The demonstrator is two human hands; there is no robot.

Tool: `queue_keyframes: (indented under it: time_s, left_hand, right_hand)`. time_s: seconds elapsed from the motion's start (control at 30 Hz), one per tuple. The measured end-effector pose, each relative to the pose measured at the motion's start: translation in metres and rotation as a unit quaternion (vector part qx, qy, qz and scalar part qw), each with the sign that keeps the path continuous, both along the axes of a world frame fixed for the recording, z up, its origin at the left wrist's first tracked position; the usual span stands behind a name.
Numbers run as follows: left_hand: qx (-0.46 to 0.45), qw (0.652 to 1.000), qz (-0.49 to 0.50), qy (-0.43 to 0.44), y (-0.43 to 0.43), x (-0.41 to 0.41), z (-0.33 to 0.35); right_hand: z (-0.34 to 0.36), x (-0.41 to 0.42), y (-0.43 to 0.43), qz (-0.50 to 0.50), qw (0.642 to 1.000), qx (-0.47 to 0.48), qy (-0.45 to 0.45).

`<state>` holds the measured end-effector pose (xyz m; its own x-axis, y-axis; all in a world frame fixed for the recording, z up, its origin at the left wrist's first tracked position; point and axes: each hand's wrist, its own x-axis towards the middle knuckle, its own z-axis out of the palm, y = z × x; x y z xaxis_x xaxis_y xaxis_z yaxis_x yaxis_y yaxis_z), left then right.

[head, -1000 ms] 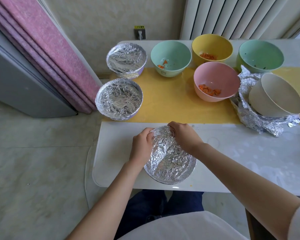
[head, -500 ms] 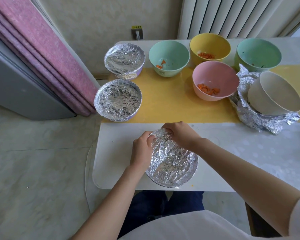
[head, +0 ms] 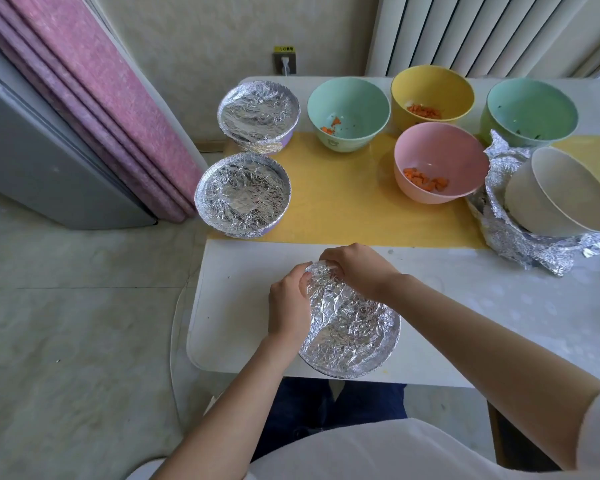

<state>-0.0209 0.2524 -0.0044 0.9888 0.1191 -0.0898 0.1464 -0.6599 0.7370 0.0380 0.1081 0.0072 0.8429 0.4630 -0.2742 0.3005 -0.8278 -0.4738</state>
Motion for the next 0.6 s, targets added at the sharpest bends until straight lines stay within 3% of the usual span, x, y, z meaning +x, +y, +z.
queue_keyframes:
  time_s: [0.13,0.37,0.6]
  left_hand:
    - [-0.001,1.0,-0.001,0.001,-0.001,0.0,0.0]
    - [0.012,1.0,-0.016,-0.013,0.001,-0.001,0.002]
    - [0.017,1.0,-0.022,-0.013,0.0,-0.005,0.001]
  right_hand:
    - [0.006,0.003,0.002,0.023,0.999,0.003,0.023]
    - [0.005,-0.001,0.005,0.023,0.999,-0.03,-0.013]
    - [0.002,-0.008,-0.014,-0.056,0.993,0.092,0.038]
